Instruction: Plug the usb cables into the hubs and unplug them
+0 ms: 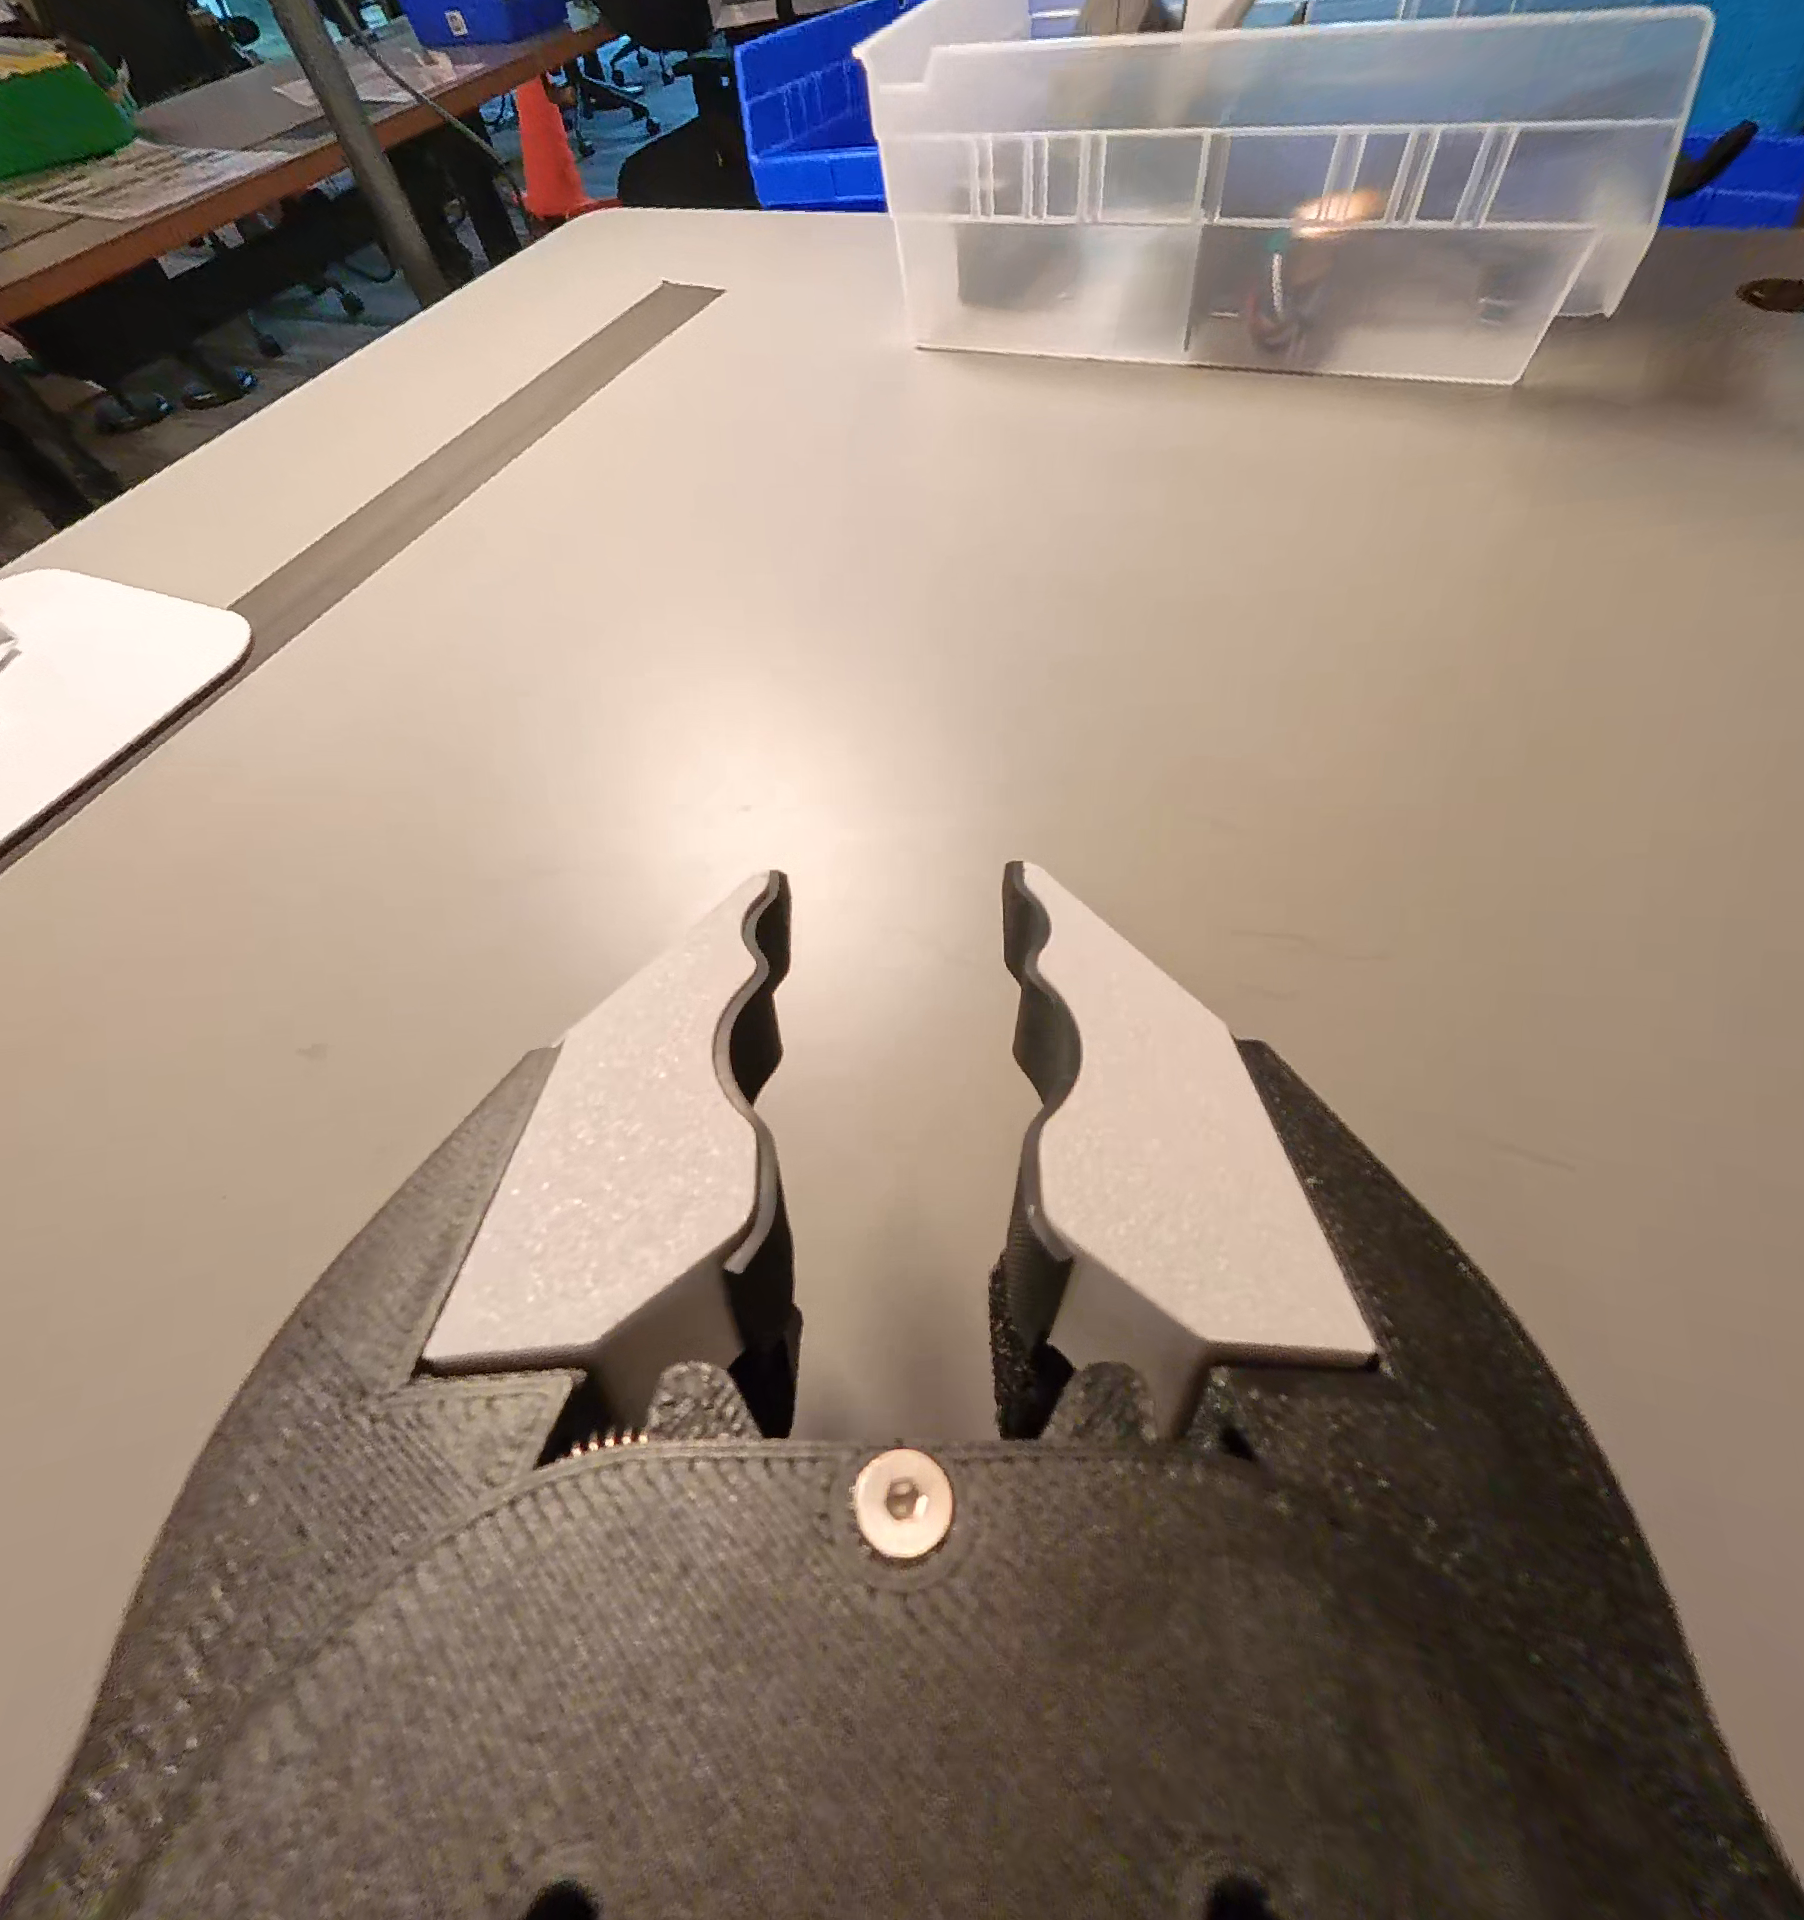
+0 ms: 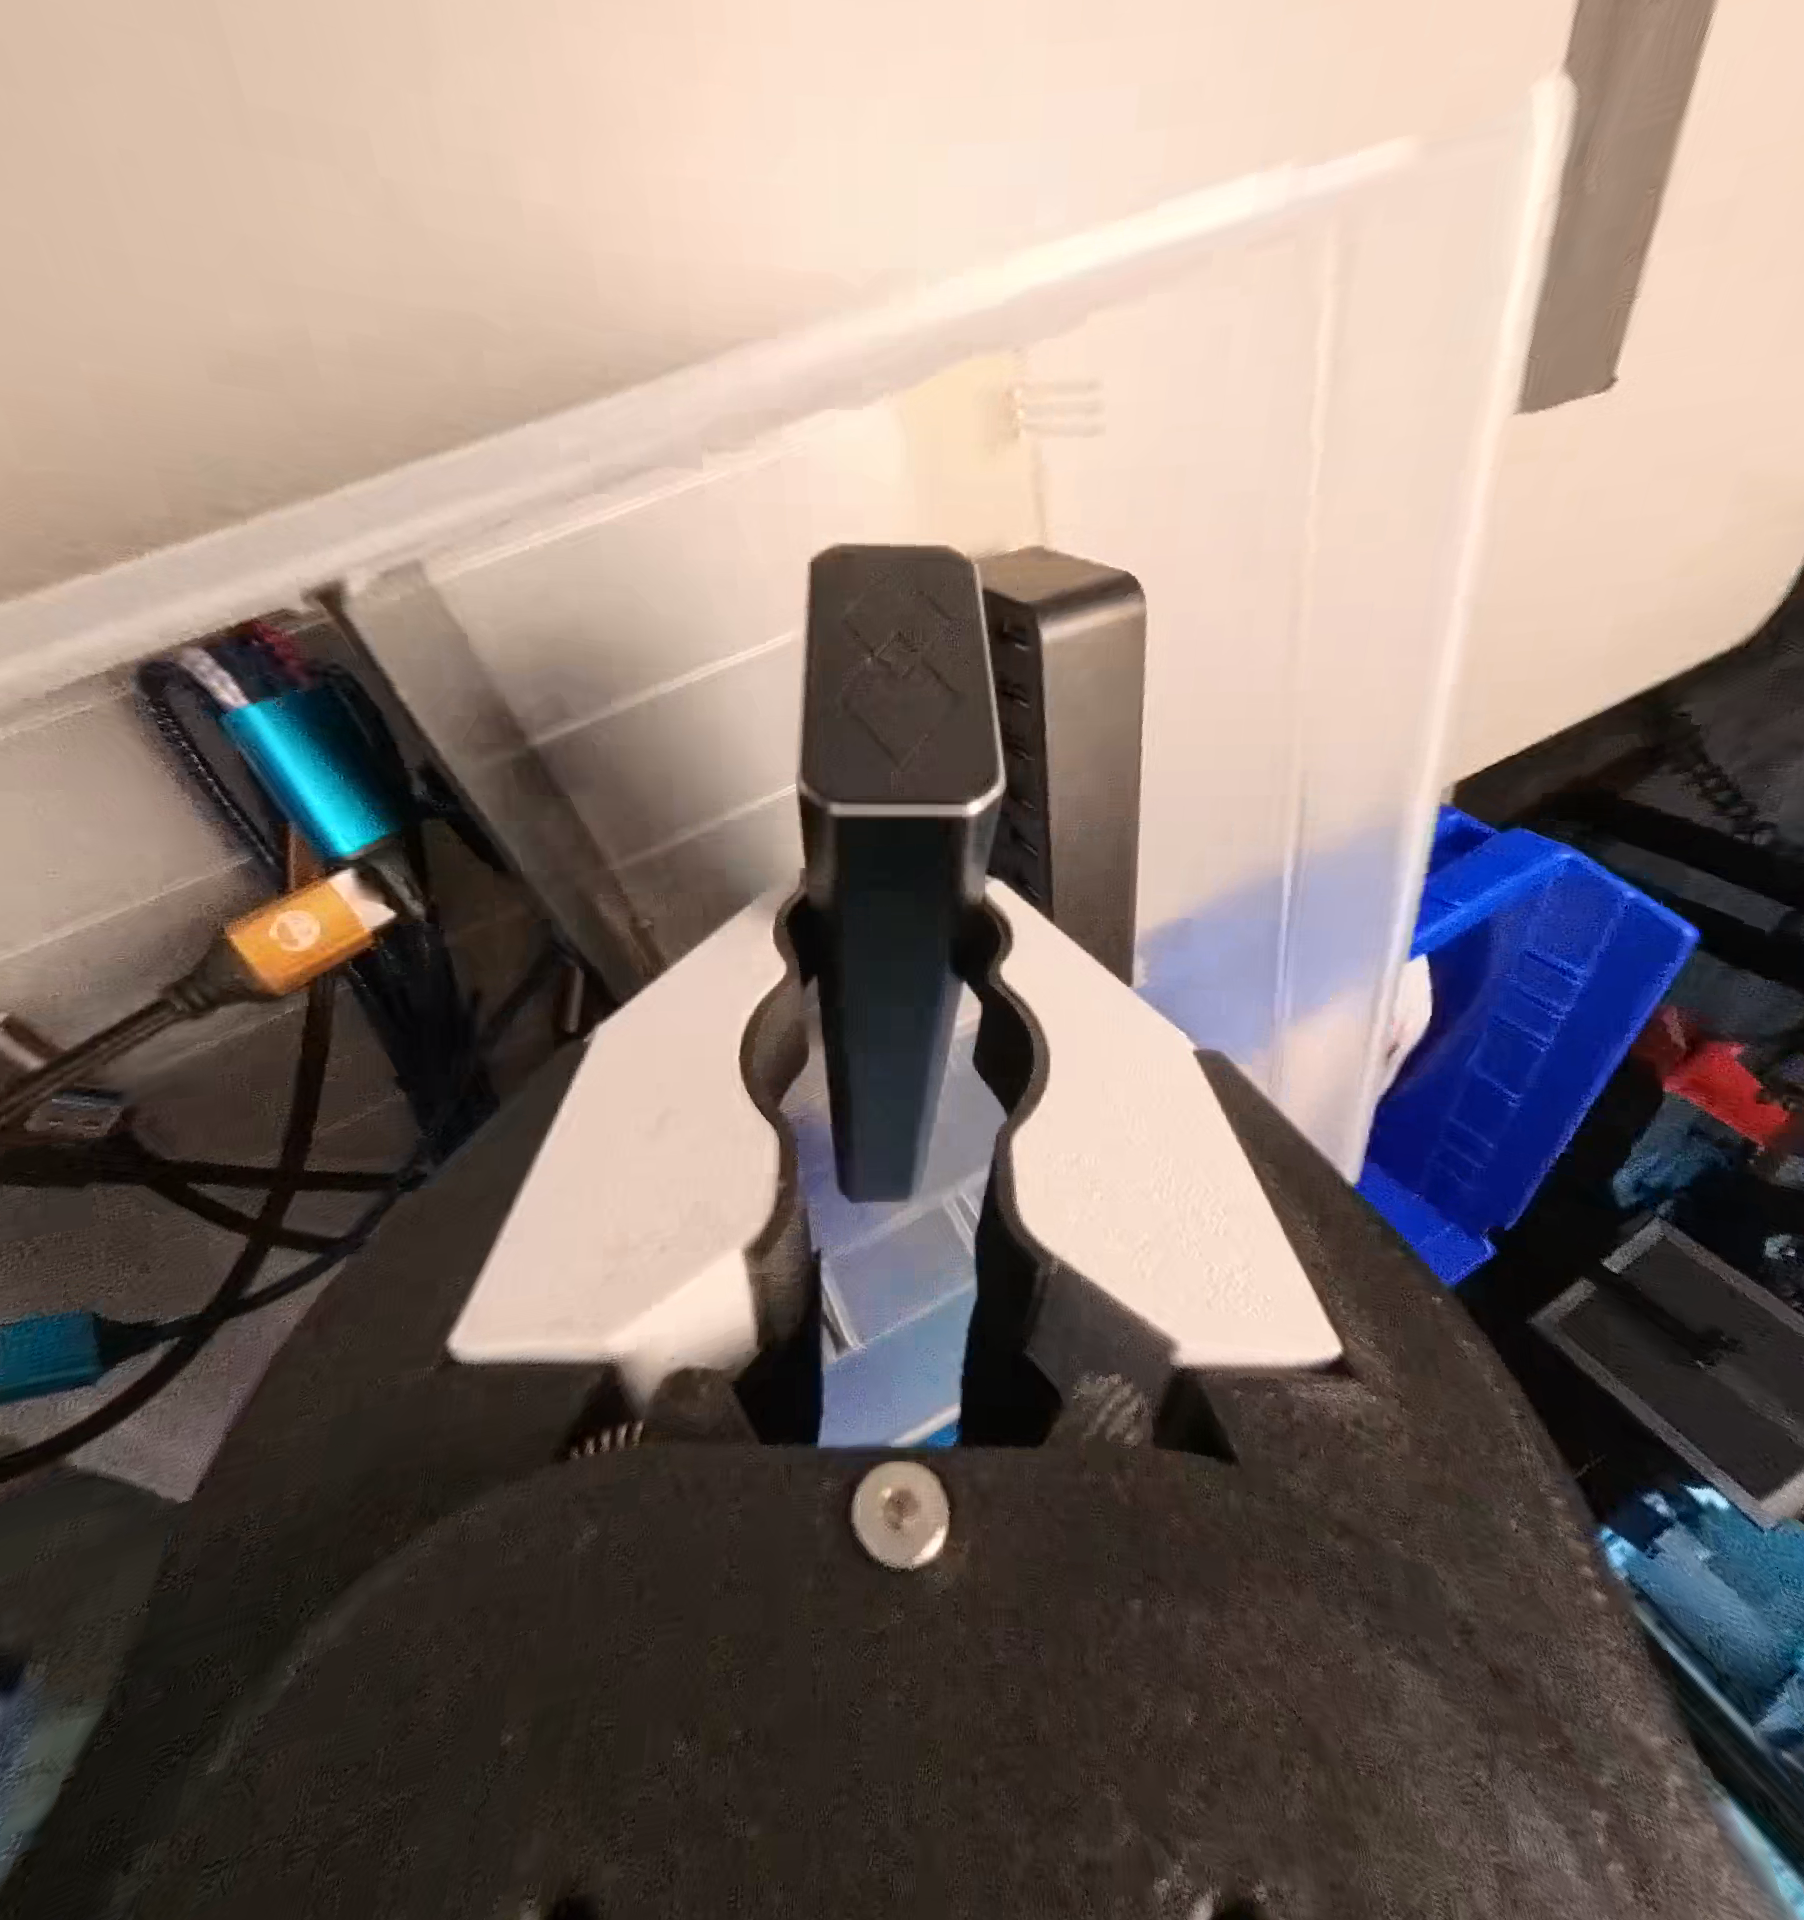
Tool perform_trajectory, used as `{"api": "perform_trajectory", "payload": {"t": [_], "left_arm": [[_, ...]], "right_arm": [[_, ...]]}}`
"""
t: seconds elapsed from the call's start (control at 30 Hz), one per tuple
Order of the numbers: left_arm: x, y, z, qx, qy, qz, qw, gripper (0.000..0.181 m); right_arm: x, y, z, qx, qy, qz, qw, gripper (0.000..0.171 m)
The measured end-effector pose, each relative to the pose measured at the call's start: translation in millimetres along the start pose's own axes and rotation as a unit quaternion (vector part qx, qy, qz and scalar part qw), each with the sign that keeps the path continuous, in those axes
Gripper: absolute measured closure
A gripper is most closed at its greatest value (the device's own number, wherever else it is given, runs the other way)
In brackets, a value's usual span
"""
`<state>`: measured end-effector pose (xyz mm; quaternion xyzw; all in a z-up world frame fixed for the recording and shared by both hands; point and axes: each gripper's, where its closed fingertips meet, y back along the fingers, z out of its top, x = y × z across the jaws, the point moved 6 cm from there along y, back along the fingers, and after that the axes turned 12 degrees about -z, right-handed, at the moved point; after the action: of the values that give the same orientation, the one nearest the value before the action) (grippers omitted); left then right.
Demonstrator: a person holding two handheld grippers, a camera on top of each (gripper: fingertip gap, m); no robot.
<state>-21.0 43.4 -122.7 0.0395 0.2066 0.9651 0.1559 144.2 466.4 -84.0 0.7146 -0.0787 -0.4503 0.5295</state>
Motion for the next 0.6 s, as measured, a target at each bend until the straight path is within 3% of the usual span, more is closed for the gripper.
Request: {"api": "perform_trajectory", "payload": {"t": [0.13,0.3,0.6], "left_arm": [[3.1,2.5,0.1,-0.008,0.009,-0.003,1.000,0.137],[2.6,3.3,-0.9,-0.005,0.008,-0.009,1.000,0.137],[3.9,0.6,-8.0,0.027,0.034,-0.019,0.999,0.133]], "right_arm": [[5.2,-18.9,11.8,0.026,0.012,0.064,0.998,0.143],[10.6,-36.4,21.1,0.046,0.013,0.081,0.996,0.143],[-11.1,-10.3,-10.4,0.047,-0.106,-0.028,0.993,0.121]]}}
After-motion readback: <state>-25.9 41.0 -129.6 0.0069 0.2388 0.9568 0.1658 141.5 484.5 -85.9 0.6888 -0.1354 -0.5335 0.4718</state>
